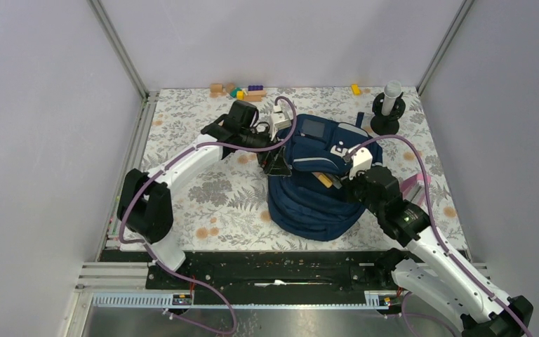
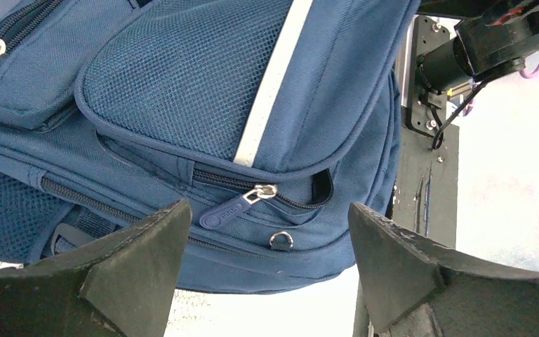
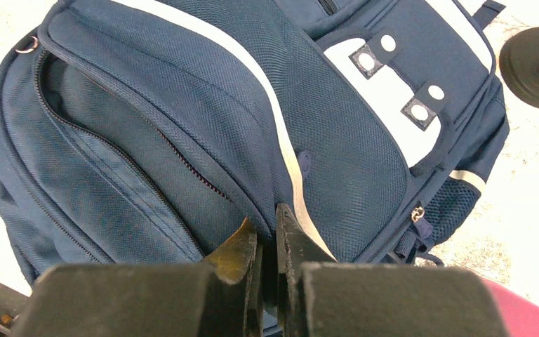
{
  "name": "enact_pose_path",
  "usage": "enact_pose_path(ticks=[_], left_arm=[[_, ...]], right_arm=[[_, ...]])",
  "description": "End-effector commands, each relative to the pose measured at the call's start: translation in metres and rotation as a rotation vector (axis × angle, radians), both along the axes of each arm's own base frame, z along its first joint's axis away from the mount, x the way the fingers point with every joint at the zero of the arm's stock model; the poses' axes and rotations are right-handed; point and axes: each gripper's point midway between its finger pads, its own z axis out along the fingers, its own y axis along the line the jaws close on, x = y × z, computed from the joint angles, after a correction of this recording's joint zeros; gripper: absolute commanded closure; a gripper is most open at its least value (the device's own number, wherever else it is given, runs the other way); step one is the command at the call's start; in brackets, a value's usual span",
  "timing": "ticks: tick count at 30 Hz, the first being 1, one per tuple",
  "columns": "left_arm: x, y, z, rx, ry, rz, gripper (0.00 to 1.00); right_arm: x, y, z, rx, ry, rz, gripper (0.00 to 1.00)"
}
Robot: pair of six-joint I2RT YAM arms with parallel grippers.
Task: Pack the student bag
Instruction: Zip the student bag at the center of the board.
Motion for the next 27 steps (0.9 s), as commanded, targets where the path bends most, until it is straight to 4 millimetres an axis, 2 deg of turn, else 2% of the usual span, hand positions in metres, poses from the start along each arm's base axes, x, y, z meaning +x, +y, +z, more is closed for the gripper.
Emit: enact_pose_path(ticks=[1, 5, 8, 13, 15, 19, 22, 24, 27], left_arm=[[0.012, -0.014, 0.025, -0.088, -0.092, -0.059, 0.15], [0.013, -0.018, 0.017, -0.09, -0.06, -0.082, 0.16], [0.015, -0.016, 0.003, -0.061, -0.055, -0.076, 0.16], [0.02, -0.015, -0.008, -0.031, -0.057, -0.058, 0.16], [0.019, -0.014, -0.01, -0.02, -0.049, -0.061, 0.23], [0.015, -0.01, -0.014, 0.011, -0.027, -0.072, 0.49], [0.01, -0.008, -0.014, 0.014, -0.017, -0.082, 0.58], [0.008, -0.007, -0.011, 0.012, -0.017, -0.08, 0.71], [0.006, -0.006, -0.009, 0.013, -0.017, -0.079, 0.79]], right_arm=[[-0.005, 0.017, 0.027, 0.13, -0.057, 0.066, 1.0], [-0.007, 0.019, 0.029, 0.141, -0.058, 0.076, 1.0], [-0.007, 0.02, 0.027, 0.143, -0.051, 0.08, 1.0], [-0.008, 0.023, 0.026, 0.15, -0.041, 0.089, 1.0], [-0.009, 0.023, 0.027, 0.152, -0.044, 0.091, 1.0], [-0.008, 0.02, 0.028, 0.146, -0.053, 0.079, 1.0], [-0.007, 0.019, 0.028, 0.145, -0.054, 0.075, 1.0], [-0.007, 0.019, 0.027, 0.144, -0.053, 0.075, 1.0], [-0.007, 0.019, 0.025, 0.138, -0.046, 0.075, 1.0]])
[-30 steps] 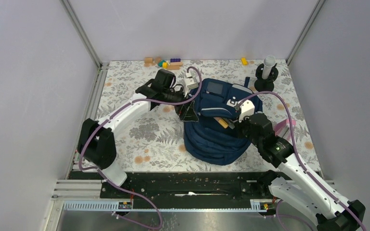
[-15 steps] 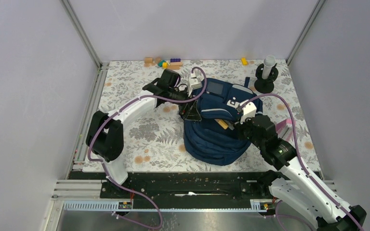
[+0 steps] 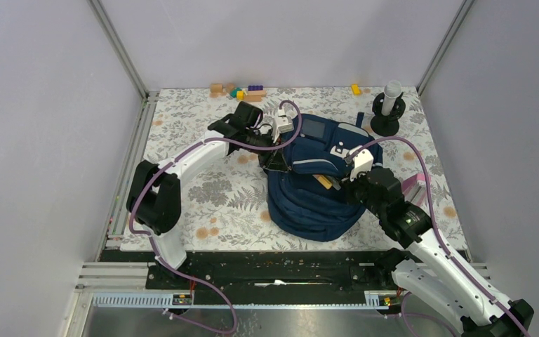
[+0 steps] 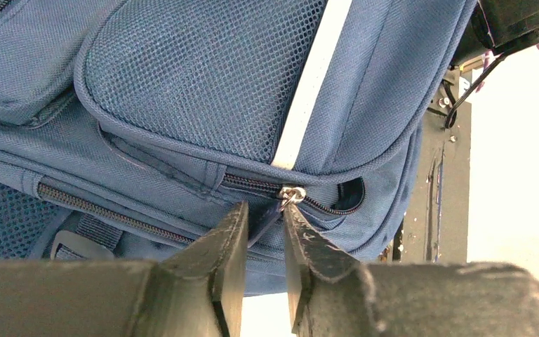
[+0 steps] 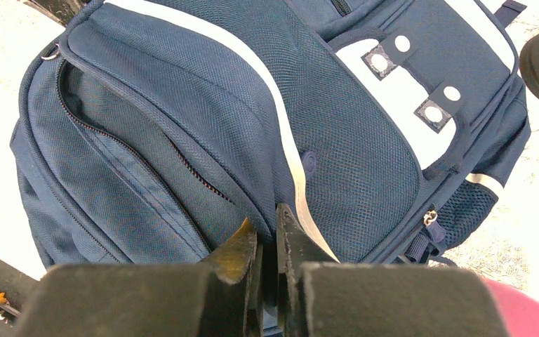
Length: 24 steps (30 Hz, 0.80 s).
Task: Pack the student bag
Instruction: Zip the student bag at the center of the board.
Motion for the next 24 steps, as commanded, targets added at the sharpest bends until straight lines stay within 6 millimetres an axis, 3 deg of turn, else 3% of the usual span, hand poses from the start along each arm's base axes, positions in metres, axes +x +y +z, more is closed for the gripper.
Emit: enact_pose_path(ticks=[1, 4, 10, 14, 18, 24], left_arm=[[-0.003, -0.003, 0.021, -0.038, -0.037, -0.03, 0.81], [-0.006, -0.005, 0.025, -0.046, -0.023, -0.032, 1.0], [-0.012, -0.002, 0.033, -0.006, -0.041, 0.009, 1.0], [-0.021, 0.002, 0.033, 0.043, -0.034, 0.067, 1.0], [-0.043, 0.007, 0.021, 0.122, -0.014, 0.09, 1.0], [-0.058, 0.027, 0.0, 0.247, 0.049, 0.197, 1.0]], right_arm=[[0.001, 0.014, 0.021, 0.089, -0.045, 0.035, 1.0], [0.002, 0.014, 0.015, 0.066, -0.015, 0.039, 1.0], [0.002, 0.024, -0.006, 0.034, 0.094, 0.066, 1.0], [-0.001, 0.04, -0.019, 0.037, 0.113, 0.09, 1.0], [-0.005, 0.066, -0.026, 0.01, 0.095, 0.132, 1.0], [0.0, 0.082, -0.034, -0.025, 0.072, 0.121, 1.0]])
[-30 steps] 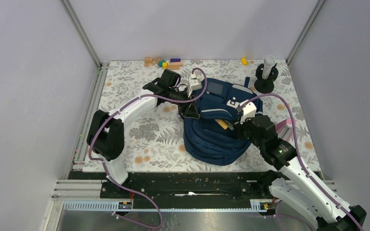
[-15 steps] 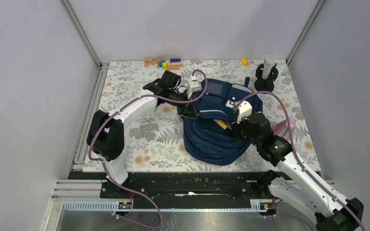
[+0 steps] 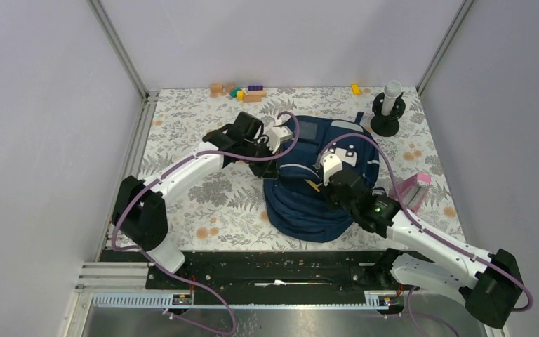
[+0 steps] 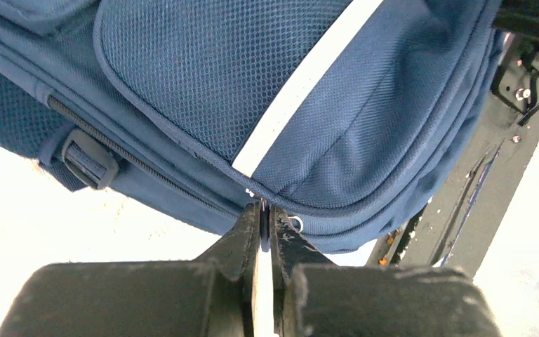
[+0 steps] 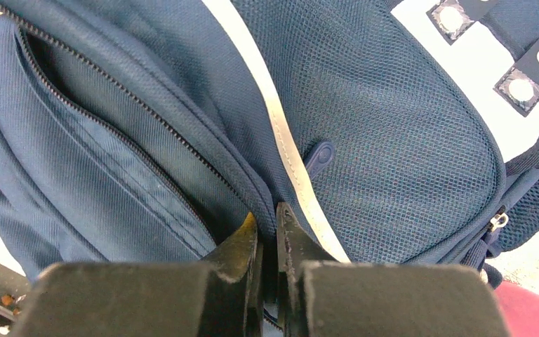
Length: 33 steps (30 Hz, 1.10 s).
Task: Pack the student bag
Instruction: Zip the student bag at the center of the board.
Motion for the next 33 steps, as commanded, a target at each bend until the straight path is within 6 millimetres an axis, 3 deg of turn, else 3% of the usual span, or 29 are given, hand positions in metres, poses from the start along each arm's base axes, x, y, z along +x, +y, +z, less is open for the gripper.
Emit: enact_pose_path(ticks=[1, 4, 6, 9, 12, 18, 26, 29, 33], left_arm=[[-0.036, 0.007, 0.008, 0.026, 0.062, 0.039, 1.0], [-0.031, 0.02, 0.006, 0.061, 0.006, 0.11, 1.0], [-0.028, 0.025, 0.006, 0.068, -0.031, 0.134, 1.0], [-0.022, 0.03, 0.006, 0.075, -0.074, 0.163, 1.0], [-0.02, 0.031, 0.008, 0.072, -0.089, 0.173, 1.0], [-0.018, 0.031, 0.008, 0.075, -0.089, 0.186, 1.0], [-0.021, 0.032, 0.005, 0.085, -0.084, 0.195, 1.0], [-0.025, 0.029, 0.005, 0.084, -0.084, 0.186, 1.0], [-0.025, 0.028, 0.005, 0.087, -0.076, 0.204, 1.0]], right_arm=[[0.004, 0.041, 0.014, 0.118, -0.044, 0.06, 1.0], [0.004, 0.036, 0.015, 0.105, -0.049, 0.042, 0.97], [0.001, 0.032, 0.019, 0.108, -0.044, 0.027, 0.79], [-0.005, 0.023, 0.029, 0.154, -0.04, -0.013, 0.41], [-0.012, 0.006, 0.049, 0.201, -0.028, -0.064, 0.22], [-0.006, -0.025, 0.066, 0.381, 0.111, -0.177, 0.16], [0.019, -0.064, 0.039, 0.526, 0.212, -0.532, 0.21], [0.019, -0.065, 0.029, 0.595, 0.213, -0.586, 0.23], [0.016, -0.049, 0.012, 0.687, 0.288, -0.577, 0.28]])
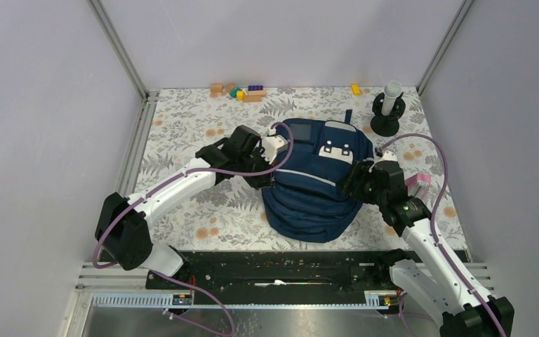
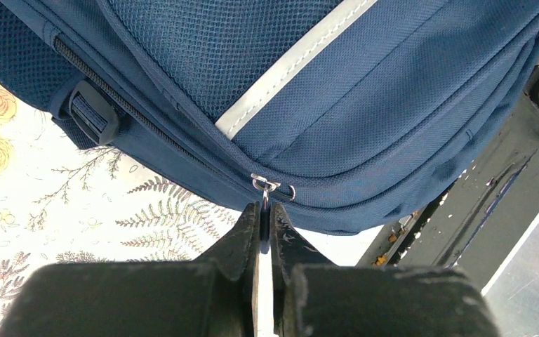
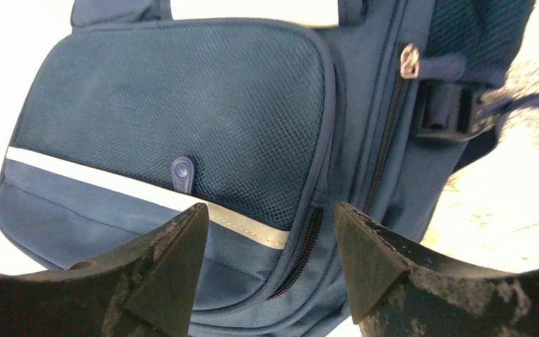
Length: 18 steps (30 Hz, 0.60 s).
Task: Pack the student bag
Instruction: Zip the student bag at the center of the board.
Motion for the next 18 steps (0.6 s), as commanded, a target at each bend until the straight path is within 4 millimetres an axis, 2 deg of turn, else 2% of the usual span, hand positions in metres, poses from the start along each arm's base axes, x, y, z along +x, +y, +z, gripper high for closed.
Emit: enact_pose_path(ticks=[1, 3, 7, 10, 15, 18], left_arm=[[-0.001, 0.002, 0.014, -0.02, -0.027, 0.035, 1.0], [-0.003, 0.001, 0.014, -0.02, -0.018, 0.043, 1.0], [-0.011, -0.001, 0.015, -0.011, 0.001, 0.039, 1.0], [-0.018, 0.005, 0.012, 0.039, 0.002, 0.047, 1.0], [-0.035, 0.007, 0.018, 0.007, 0.025, 0.059, 1.0], [-0.043, -0.003, 0.025, -0.04, 0.043, 0.056, 1.0]], right_arm=[[0.001, 0.021, -0.007, 0.171, 0.029, -0.014, 0.29], [0.002, 0.027, -0.01, 0.208, 0.032, -0.007, 0.37], [0.005, 0.036, -0.009, 0.273, 0.006, -0.002, 0.82], [0.008, 0.033, -0.007, 0.257, -0.016, -0.03, 0.99], [0.012, 0.032, -0.009, 0.234, -0.05, -0.057, 1.0], [0.014, 0.037, -0.01, 0.204, -0.068, -0.063, 1.0]])
